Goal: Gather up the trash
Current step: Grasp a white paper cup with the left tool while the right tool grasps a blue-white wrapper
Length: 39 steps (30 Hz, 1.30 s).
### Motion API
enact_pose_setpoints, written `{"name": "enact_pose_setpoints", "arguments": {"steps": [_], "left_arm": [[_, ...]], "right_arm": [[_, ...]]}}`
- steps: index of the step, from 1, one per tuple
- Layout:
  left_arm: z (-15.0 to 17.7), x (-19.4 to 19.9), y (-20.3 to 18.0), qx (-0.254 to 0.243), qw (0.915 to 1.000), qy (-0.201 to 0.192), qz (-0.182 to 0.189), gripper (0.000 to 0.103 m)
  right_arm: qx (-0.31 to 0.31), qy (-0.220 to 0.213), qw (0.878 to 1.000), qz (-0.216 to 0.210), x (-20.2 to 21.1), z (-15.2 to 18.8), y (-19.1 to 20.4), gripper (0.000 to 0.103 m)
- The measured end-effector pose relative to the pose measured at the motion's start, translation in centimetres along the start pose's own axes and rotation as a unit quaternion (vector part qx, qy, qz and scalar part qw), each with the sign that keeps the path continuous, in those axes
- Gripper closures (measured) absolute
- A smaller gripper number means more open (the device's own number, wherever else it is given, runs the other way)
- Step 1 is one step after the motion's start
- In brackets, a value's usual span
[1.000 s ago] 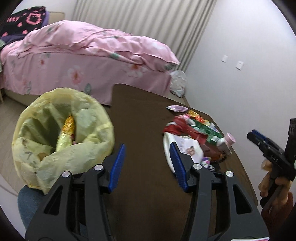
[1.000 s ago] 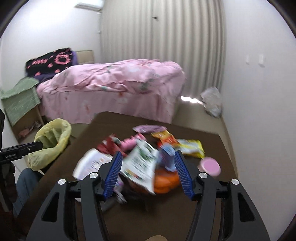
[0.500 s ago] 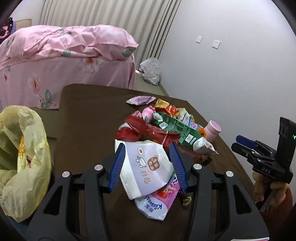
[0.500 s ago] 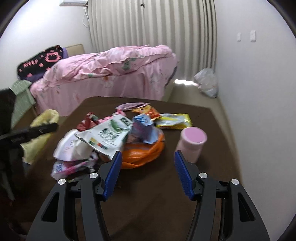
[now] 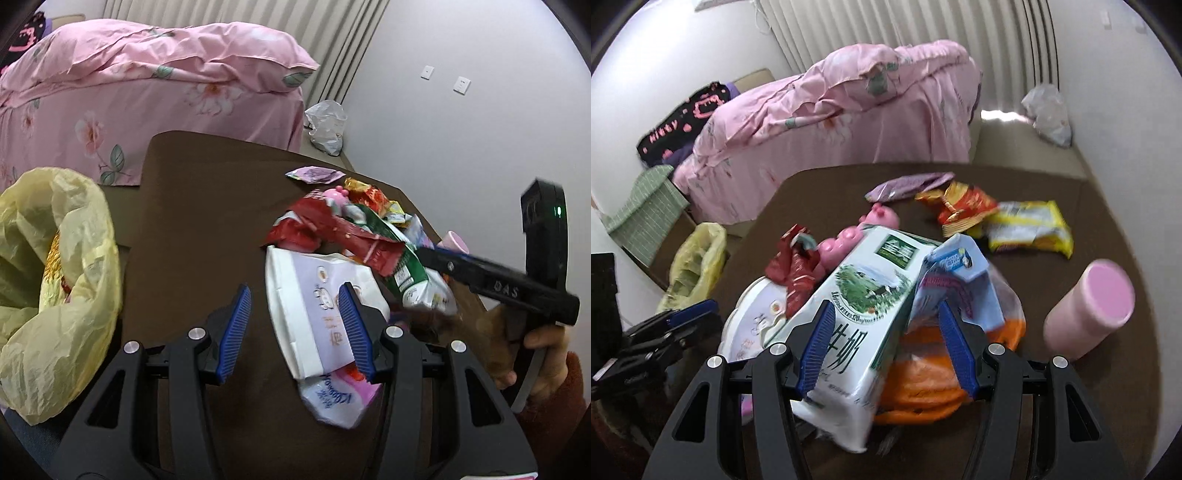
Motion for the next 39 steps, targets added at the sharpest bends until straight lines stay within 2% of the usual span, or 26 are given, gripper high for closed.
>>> {"name": "enact_pose_setpoints", "arguments": {"steps": [3,5,7,10,14,18,22,24,26,30,32,34,39], "left_arm": [[-0.1,-0.1,0.6,0.016,0.9999,0.002,0.004,0.056],[0.0,0.0,0.8,0.021,0.9997,0.004,0.011,0.056],[0.2,0.2,0.8,0.021,0.9997,0.005,0.015,0.056],[0.3,0.8,0.7,0.015,0.9997,0.002,0.020,0.056],[-0.1,1.8,-0.1,-0.003,0.9996,-0.009,0.026,0.056],[-0.4,2.2,-1.0,-0.009,0.9995,-0.017,0.026,0.056],[-0.5,2.3,-1.8,-0.014,0.9995,-0.014,0.024,0.056],[-0.4,2.5,-2.2,-0.026,0.9994,-0.014,0.018,0.056],[-0.5,2.6,-2.1,-0.033,0.9993,-0.015,0.011,0.056],[-0.6,2.4,-0.9,-0.021,0.9997,-0.013,-0.002,0.056],[-0.4,1.9,-0.1,-0.009,0.9999,-0.006,-0.004,0.056],[-0.1,1.6,0.2,-0.008,1.0000,0.000,-0.005,0.056],[1.1,0.8,0.4,-0.018,0.9997,0.018,0.001,0.056]], "right_arm": [[-0.008,0.023,0.999,-0.043,-0.2,1.6,0.3,0.050],[0.000,0.037,0.997,-0.074,-0.2,2.7,1.2,0.055],[0.018,0.052,0.995,-0.081,0.0,3.6,2.3,0.062],[0.068,0.046,0.996,-0.047,1.3,4.6,4.0,0.062],[0.100,-0.009,0.995,-0.004,5.0,4.8,4.3,0.062],[0.089,-0.067,0.993,0.046,6.8,3.2,2.5,0.062],[0.048,-0.117,0.989,0.083,5.7,-0.3,-1.4,0.062],[0.042,-0.115,0.988,0.093,4.3,-1.9,-2.8,0.062],[0.039,-0.079,0.993,0.081,2.0,-3.4,-3.9,0.062],[0.037,-0.016,0.998,0.048,-0.9,-2.9,-4.0,0.062],[0.054,-0.022,0.997,0.053,-0.8,-2.0,-3.3,0.081],[0.055,-0.026,0.997,0.056,-0.4,-1.3,-3.0,0.092],[0.074,-0.054,0.994,0.060,2.9,0.1,-1.7,0.096]]}}
Point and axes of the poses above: each gripper's, at about its wrist camera, not at the fingertips, and x roughly against the way its jaws point, y to its left, z to its underside, the point moved 1 cm from there along -x, roughly the way its jaws point, and after that the axes turned 9 degrees about -z, right-handed, at the moved point
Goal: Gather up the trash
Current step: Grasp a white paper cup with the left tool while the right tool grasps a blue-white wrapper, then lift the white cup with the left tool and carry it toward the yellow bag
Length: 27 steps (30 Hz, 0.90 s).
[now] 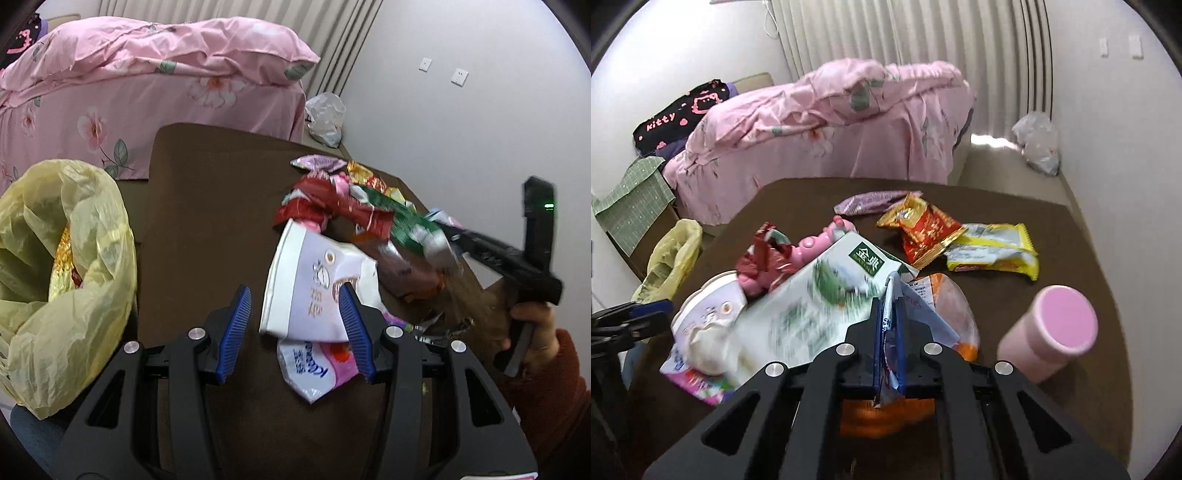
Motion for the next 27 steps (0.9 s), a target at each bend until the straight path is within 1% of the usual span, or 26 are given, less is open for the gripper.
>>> {"name": "enact_pose_setpoints", "arguments": {"steps": [3,6,12,15,17,18,21,23,27], "left_arm": [[0.4,-0.3,0.1,0.003,0.9999,0.010,0.006,0.056],[0.5,-0.2,0.0,0.003,0.9998,0.015,0.013,0.056],[-0.7,-1.0,0.2,0.020,0.9997,0.015,0.000,0.056],[-1.2,-2.1,-0.4,0.024,0.9992,0.030,0.005,0.056],[-1.1,-2.7,-0.7,0.024,0.9987,0.045,0.003,0.057],[-1.0,-3.1,-0.8,0.025,0.9983,0.053,-0.001,0.067],[-0.6,-2.9,-0.9,0.026,0.9985,0.047,0.004,0.075],[-0.5,-1.8,-0.8,0.025,0.9992,0.031,0.010,0.080],[-0.6,0.5,-0.5,0.020,0.9998,-0.003,0.005,0.089]], "right_arm": [[0.002,-0.021,1.000,-0.002,2.8,0.5,0.5,0.096],[-0.001,-0.033,0.999,0.000,5.3,1.6,0.9,0.096],[-0.021,-0.033,0.999,0.004,7.2,4.6,1.4,0.096],[-0.026,-0.029,0.999,0.002,7.5,5.9,1.8,0.096],[-0.022,-0.025,0.999,0.004,7.4,6.4,2.3,0.096],[-0.019,-0.024,1.000,0.006,7.4,6.5,2.5,0.096],[-0.010,-0.024,1.000,0.006,7.4,6.7,3.1,0.096],[-0.005,-0.026,1.000,0.004,7.4,6.6,3.5,0.096],[0.001,-0.031,1.000,-0.002,7.5,6.3,4.2,0.096]]}}
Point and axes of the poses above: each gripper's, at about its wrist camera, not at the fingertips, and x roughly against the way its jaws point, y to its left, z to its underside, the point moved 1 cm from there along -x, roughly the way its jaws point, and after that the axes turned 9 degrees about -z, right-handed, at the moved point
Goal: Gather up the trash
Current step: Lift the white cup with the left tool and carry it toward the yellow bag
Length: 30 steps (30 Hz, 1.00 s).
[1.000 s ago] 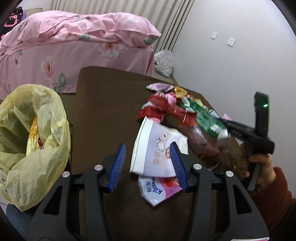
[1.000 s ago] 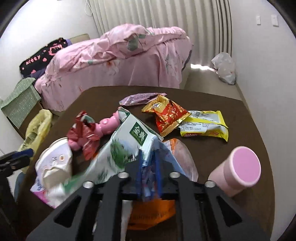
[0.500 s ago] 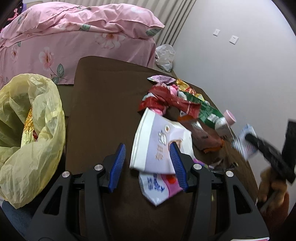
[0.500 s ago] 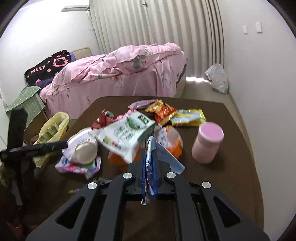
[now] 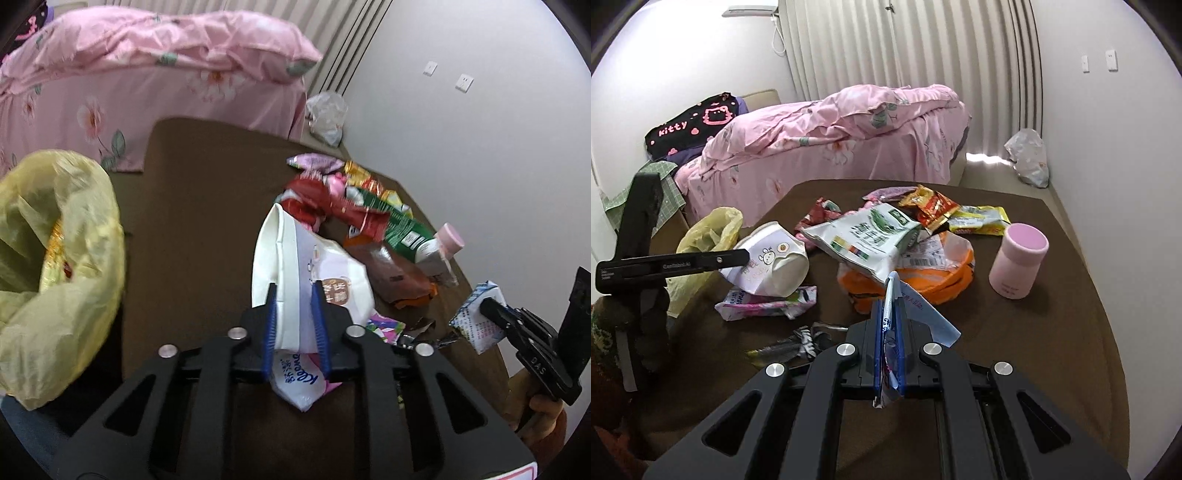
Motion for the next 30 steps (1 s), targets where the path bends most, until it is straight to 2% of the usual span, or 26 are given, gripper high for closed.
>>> {"name": "enact_pose_setpoints", "arguments": {"steps": [7,9,12,14,15,17,19,20,21,23,25,27,30], "left_arm": [[0.1,2.7,-0.4,-0.031,0.9986,-0.035,-0.024,0.099],[0.3,3.2,-0.7,-0.042,0.9985,-0.034,-0.012,0.099],[0.8,3.4,-0.9,-0.038,0.9983,-0.021,0.039,0.099],[1.1,2.7,-1.0,-0.045,0.9981,-0.006,0.043,0.098],[1.3,2.2,-1.0,-0.047,0.9985,0.003,0.029,0.098],[1.5,1.8,-0.6,-0.043,0.9990,0.006,0.012,0.096],[1.6,2.1,-0.2,-0.034,0.9991,0.004,0.024,0.083],[1.5,2.5,-0.1,-0.036,0.9991,-0.003,0.022,0.070],[1.6,2.9,-0.1,-0.041,0.9990,-0.010,0.014,0.062],[1.7,3.8,-0.2,-0.059,0.9980,-0.024,-0.003,0.061],[1.7,4.3,0.2,-0.058,0.9980,-0.026,-0.001,0.057],[1.9,4.4,0.6,-0.048,0.9985,-0.022,0.017,0.056],[1.7,3.3,1.0,-0.023,0.9984,0.008,0.050,0.056]], "right_arm": [[0.022,-0.005,1.000,-0.002,0.3,-0.3,1.5,0.096],[0.024,-0.006,1.000,-0.003,0.4,-0.3,1.7,0.096],[0.024,-0.007,1.000,-0.003,0.6,-0.2,1.8,0.096],[0.023,-0.006,1.000,-0.002,0.6,-0.1,1.9,0.096],[0.023,-0.005,1.000,-0.002,0.6,0.0,1.8,0.096],[0.022,-0.005,1.000,-0.001,0.7,0.2,1.7,0.096],[0.019,-0.006,1.000,-0.001,0.8,0.3,1.5,0.096],[0.017,-0.006,1.000,-0.002,0.8,0.4,1.4,0.096],[0.015,-0.006,1.000,-0.002,0.8,0.4,1.3,0.096],[0.011,-0.005,1.000,-0.004,0.7,0.5,1.1,0.096],[0.007,-0.005,1.000,-0.008,0.5,0.6,1.0,0.096],[0.004,-0.003,1.000,-0.011,0.2,0.9,0.9,0.096],[0.004,0.000,1.000,-0.013,-0.1,1.0,0.8,0.096]]}}
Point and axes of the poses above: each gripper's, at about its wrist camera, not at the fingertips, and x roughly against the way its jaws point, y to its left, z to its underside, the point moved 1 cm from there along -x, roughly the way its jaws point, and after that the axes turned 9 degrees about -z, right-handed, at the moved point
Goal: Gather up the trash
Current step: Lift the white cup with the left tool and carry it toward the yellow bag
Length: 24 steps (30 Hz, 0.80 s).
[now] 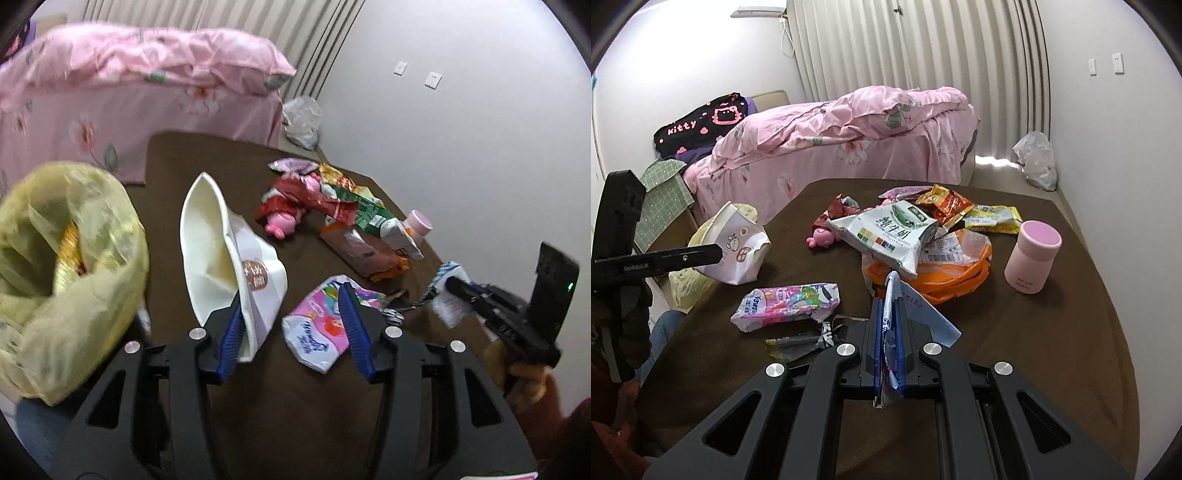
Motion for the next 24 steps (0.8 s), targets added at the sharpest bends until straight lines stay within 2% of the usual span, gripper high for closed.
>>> {"name": "enact_pose_setpoints", "arguments": {"steps": [2,3,4,6,8,11,13,15,18,20,24], "left_arm": [[-0.1,-0.5,-0.4,0.006,0.9998,0.012,0.014,0.059],[-0.2,-0.6,-0.7,0.009,0.9997,0.012,0.020,0.068],[-0.6,-0.8,-1.2,0.008,0.9997,0.011,0.023,0.073],[-1.1,-0.7,-1.9,0.001,0.9999,0.003,0.014,0.088],[-1.6,-0.4,-2.6,-0.013,0.9998,-0.007,0.010,0.092],[-2.0,0.3,-3.8,-0.034,0.9988,-0.015,0.032,0.092],[-2.0,0.5,-4.1,-0.042,0.9985,-0.016,0.031,0.088],[-1.9,0.6,-3.8,-0.042,0.9988,-0.017,0.019,0.073],[-1.7,1.3,-2.5,-0.029,0.9992,-0.028,0.006,0.063],[-1.7,1.9,-1.2,-0.012,0.9991,-0.040,0.001,0.054],[-2.1,1.5,-0.3,0.032,0.9984,-0.043,0.017,0.042]], "right_arm": [[0.000,0.000,1.000,0.001,0.0,0.0,0.0,0.096],[0.000,-0.001,1.000,0.002,0.1,0.0,0.0,0.096],[0.001,-0.003,1.000,0.004,0.2,0.0,-0.1,0.096],[0.000,-0.007,1.000,0.008,0.5,-0.1,-0.2,0.096],[-0.003,-0.010,1.000,0.011,0.8,-0.1,-0.5,0.096],[-0.010,-0.012,1.000,0.013,1.0,-0.1,-0.9,0.096],[-0.014,-0.011,1.000,0.012,0.9,0.0,-1.0,0.096],[-0.015,-0.010,1.000,0.011,0.8,0.1,-0.9,0.096],[-0.012,-0.009,1.000,0.010,0.8,0.3,-0.8,0.096],[-0.013,-0.009,1.000,0.009,0.7,0.3,-0.8,0.096],[-0.013,-0.010,1.000,0.008,0.6,0.3,-0.7,0.096]]}}
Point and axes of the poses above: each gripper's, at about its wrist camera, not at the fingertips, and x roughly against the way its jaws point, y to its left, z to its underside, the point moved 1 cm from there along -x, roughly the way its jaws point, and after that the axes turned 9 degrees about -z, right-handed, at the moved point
